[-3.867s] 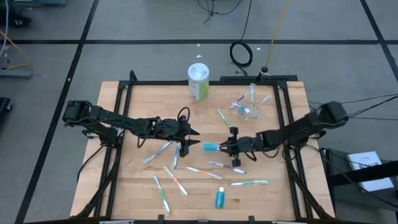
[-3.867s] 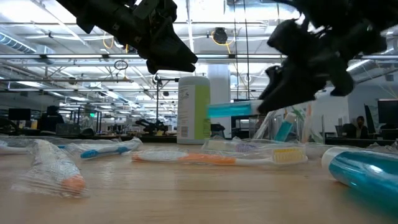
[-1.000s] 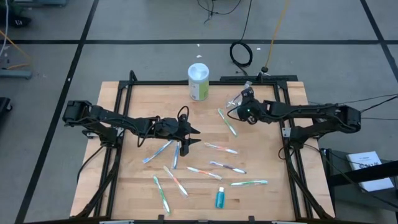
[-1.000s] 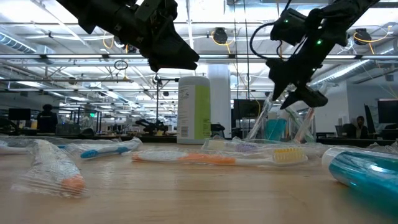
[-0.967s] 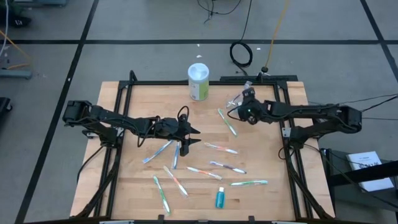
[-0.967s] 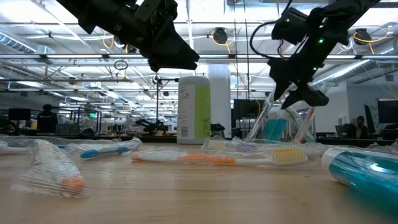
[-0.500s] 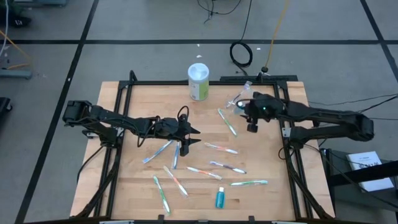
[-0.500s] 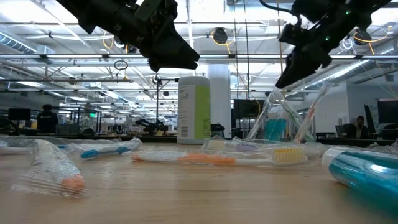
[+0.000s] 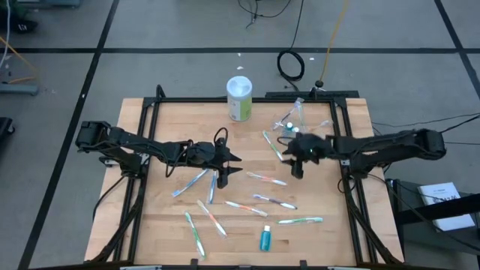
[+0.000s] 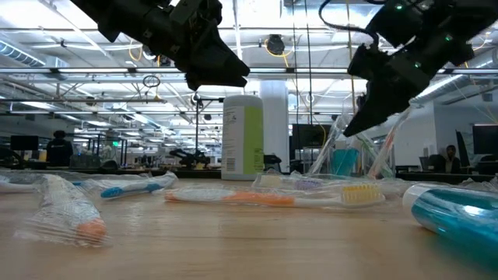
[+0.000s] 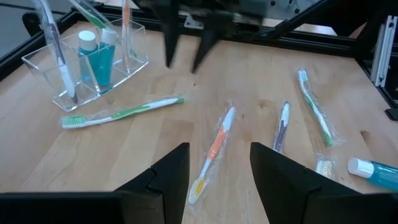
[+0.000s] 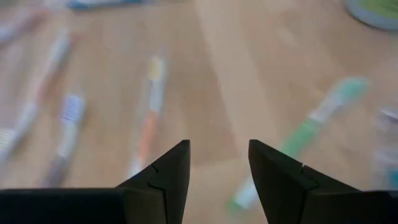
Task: Pick & Place toothbrushing station
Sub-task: Put the orange toothbrush into the transparent organizer
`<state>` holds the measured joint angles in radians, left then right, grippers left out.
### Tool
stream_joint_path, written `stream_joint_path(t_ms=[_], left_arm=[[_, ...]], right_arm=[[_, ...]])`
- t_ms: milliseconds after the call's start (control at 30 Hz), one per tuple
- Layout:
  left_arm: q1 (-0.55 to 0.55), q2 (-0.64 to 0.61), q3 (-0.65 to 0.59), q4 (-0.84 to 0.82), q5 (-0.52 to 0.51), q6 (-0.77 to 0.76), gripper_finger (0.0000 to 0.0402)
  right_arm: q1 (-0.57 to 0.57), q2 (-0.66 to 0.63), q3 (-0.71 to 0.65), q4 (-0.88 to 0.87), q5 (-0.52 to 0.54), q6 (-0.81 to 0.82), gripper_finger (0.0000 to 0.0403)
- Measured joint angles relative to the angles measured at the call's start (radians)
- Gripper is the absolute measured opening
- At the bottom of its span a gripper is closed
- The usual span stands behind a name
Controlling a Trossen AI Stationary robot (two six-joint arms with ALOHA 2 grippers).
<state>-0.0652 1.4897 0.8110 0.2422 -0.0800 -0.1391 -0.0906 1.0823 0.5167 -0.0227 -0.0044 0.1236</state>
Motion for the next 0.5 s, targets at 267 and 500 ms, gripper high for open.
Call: stream_joint_path(t_ms=[267, 500], left_arm=[[-0.003, 0.018, 0.000, 0.029, -0.026, 0.021, 0.0175], [-0.003, 0.017, 0.000, 0.089, -0.024, 0.016, 0.0175]], right_arm=[[0.201, 0.183, -0.127, 0.463, 0.101, 0.034, 0.0157], [0.278, 0.385, -0.121, 0.490, 0.188, 0.118, 0.0157]])
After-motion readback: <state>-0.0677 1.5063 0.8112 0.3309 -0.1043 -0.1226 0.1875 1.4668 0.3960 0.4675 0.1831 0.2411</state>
